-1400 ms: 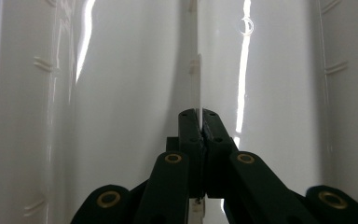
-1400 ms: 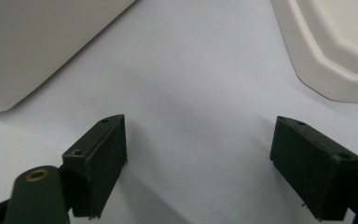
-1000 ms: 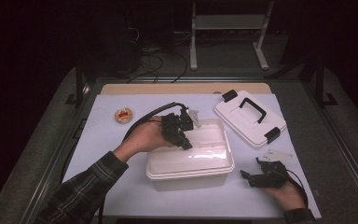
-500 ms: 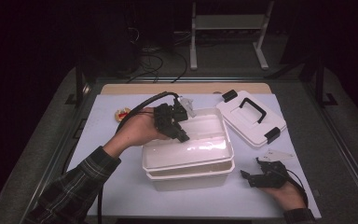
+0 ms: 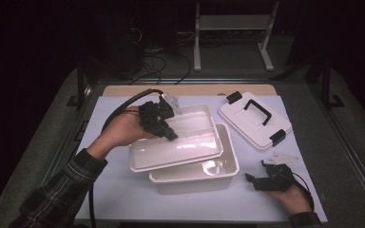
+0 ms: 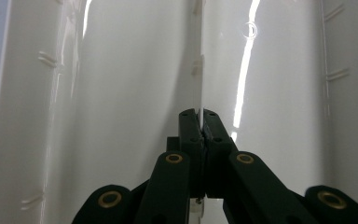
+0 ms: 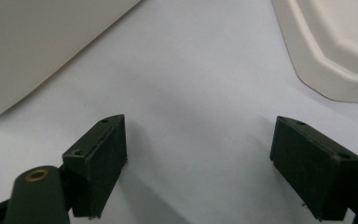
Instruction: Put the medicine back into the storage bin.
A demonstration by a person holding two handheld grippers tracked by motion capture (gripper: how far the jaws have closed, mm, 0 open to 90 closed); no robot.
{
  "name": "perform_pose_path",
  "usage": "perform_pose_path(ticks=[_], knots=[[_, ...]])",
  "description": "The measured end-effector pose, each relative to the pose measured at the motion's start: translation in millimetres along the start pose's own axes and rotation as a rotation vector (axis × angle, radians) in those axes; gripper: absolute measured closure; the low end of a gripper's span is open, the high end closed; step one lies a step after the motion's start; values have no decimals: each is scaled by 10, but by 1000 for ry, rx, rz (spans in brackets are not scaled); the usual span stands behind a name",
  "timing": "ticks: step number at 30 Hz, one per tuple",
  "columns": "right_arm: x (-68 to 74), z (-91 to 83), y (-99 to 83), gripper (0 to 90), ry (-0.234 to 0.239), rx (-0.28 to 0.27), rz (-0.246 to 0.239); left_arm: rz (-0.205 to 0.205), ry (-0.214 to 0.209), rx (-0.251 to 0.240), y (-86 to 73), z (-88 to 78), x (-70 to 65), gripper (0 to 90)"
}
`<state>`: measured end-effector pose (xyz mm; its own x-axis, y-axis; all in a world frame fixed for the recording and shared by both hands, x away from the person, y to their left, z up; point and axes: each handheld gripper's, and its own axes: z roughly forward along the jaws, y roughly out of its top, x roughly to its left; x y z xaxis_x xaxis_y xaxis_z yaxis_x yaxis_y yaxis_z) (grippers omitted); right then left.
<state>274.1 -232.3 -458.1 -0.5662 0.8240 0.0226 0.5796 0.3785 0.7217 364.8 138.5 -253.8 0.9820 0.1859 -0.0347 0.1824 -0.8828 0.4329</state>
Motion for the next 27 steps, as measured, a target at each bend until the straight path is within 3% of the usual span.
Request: perform_pose_path(ticks=[18,27], knots=[[0,1,0,178,0,-1,0,-106,62,-17,-552,-365,105,888],[1,1,0,178,0,0,0,-193,112,-27,-985,-586,153,888]])
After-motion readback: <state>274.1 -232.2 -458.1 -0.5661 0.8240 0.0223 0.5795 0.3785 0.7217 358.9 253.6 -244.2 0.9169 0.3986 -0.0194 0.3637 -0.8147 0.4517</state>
